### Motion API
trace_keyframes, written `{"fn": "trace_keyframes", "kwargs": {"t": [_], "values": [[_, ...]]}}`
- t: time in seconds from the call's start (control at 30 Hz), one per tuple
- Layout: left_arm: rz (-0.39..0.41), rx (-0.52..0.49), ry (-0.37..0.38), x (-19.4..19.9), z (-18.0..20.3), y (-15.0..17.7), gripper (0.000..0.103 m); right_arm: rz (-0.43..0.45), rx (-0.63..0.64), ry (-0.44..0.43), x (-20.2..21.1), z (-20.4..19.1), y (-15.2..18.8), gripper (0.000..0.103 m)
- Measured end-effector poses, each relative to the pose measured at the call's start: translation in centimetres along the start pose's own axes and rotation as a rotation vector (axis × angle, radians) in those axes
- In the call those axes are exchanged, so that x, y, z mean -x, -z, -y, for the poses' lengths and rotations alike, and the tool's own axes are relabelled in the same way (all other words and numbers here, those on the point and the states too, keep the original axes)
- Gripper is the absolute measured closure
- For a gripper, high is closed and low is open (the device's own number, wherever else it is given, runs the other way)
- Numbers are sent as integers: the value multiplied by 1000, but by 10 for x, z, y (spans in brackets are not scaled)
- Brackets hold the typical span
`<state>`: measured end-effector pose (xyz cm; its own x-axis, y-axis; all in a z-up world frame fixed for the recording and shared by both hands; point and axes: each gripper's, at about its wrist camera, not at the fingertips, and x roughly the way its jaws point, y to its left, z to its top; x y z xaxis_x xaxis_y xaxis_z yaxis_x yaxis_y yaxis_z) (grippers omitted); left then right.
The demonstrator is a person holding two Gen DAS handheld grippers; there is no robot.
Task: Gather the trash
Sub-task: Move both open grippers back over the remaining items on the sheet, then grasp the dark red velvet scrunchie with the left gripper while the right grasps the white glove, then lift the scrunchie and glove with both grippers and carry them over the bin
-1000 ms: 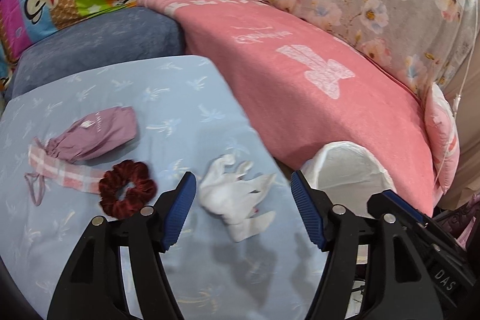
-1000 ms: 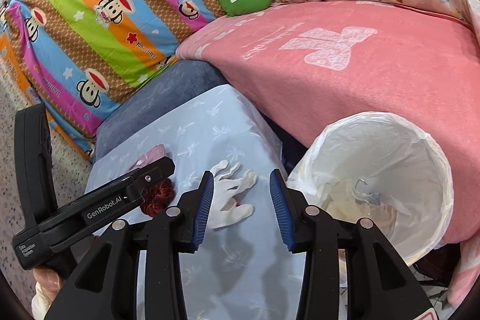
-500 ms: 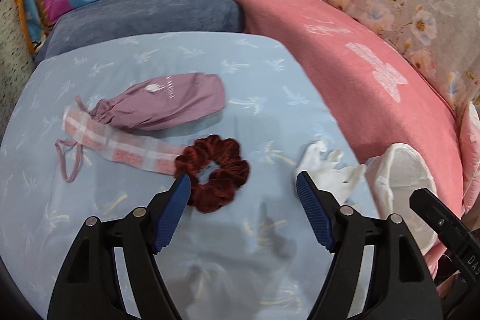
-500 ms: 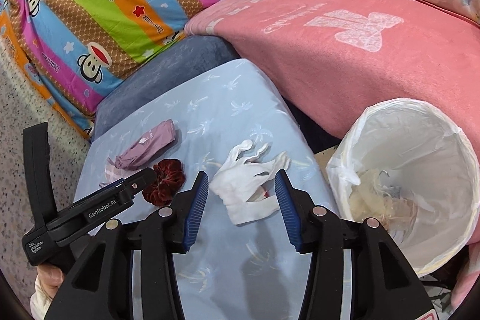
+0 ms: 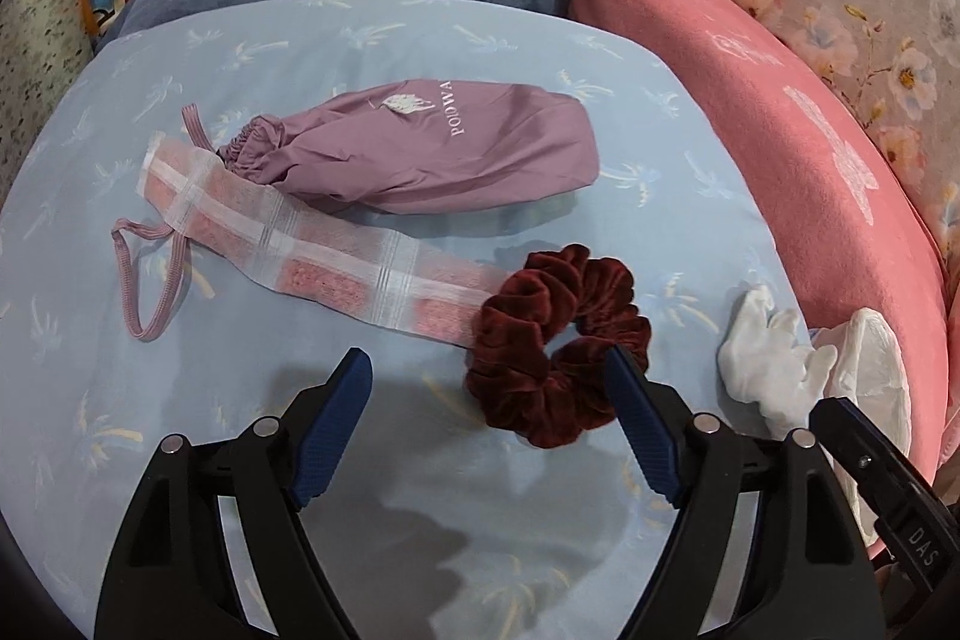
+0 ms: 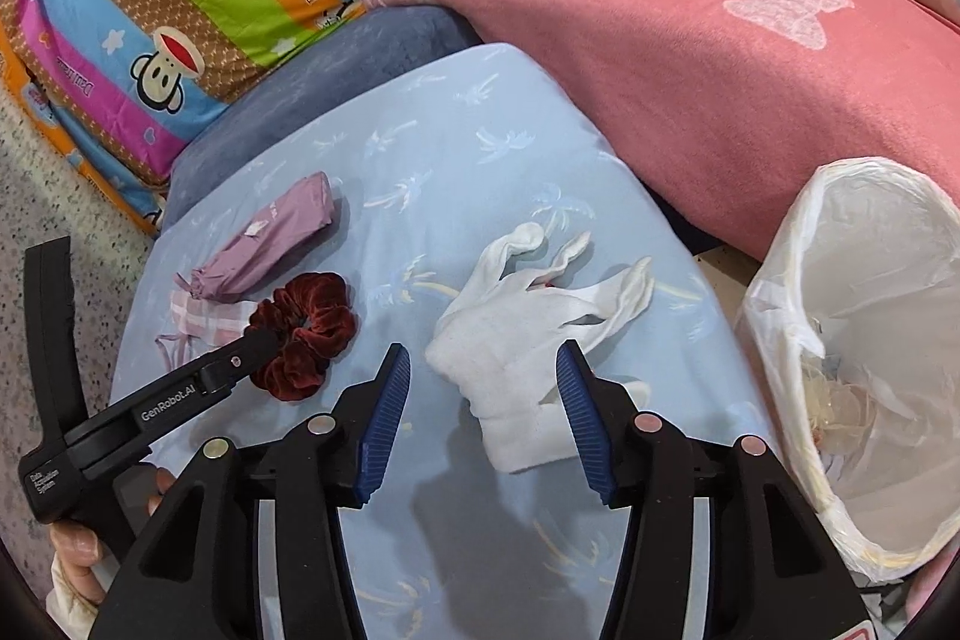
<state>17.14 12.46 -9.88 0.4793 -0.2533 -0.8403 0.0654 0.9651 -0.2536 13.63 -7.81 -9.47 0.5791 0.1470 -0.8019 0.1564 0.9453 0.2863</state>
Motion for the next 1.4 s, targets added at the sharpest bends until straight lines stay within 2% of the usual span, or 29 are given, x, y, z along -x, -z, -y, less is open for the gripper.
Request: {"fn": "trace_keyframes", "kwargs": {"t": [0.13,0.23,0.43,0.53,0.6,0.7,0.77,0.83,1.07,1.4], "values": [[-15,12,13,-7,-5,-1,28,-23,3,8,-17,-3,-2,52],[-17,12,19,-9,-6,-1,35,-37,7,14,-27,-5,-3,52],[-17,5,35,-9,-7,-3,52,-52,6,19,-39,-6,-2,52],[-23,-3,47,-10,-6,-3,68,-49,12,22,-41,-7,-2,52],[-29,-5,55,-11,-4,-3,79,-48,19,35,-41,-8,-2,55],[-26,-15,54,-8,-1,-1,85,-48,32,57,-39,-7,0,68],[-23,-22,60,-6,1,-1,86,-56,28,50,-38,-5,1,81],[-19,-26,68,-2,4,0,87,-65,23,39,-37,-4,2,88],[13,-63,95,17,17,4,88,-43,38,4,-16,-10,6,90],[78,-125,141,51,50,7,88,55,36,-46,42,-17,2,90]]}}
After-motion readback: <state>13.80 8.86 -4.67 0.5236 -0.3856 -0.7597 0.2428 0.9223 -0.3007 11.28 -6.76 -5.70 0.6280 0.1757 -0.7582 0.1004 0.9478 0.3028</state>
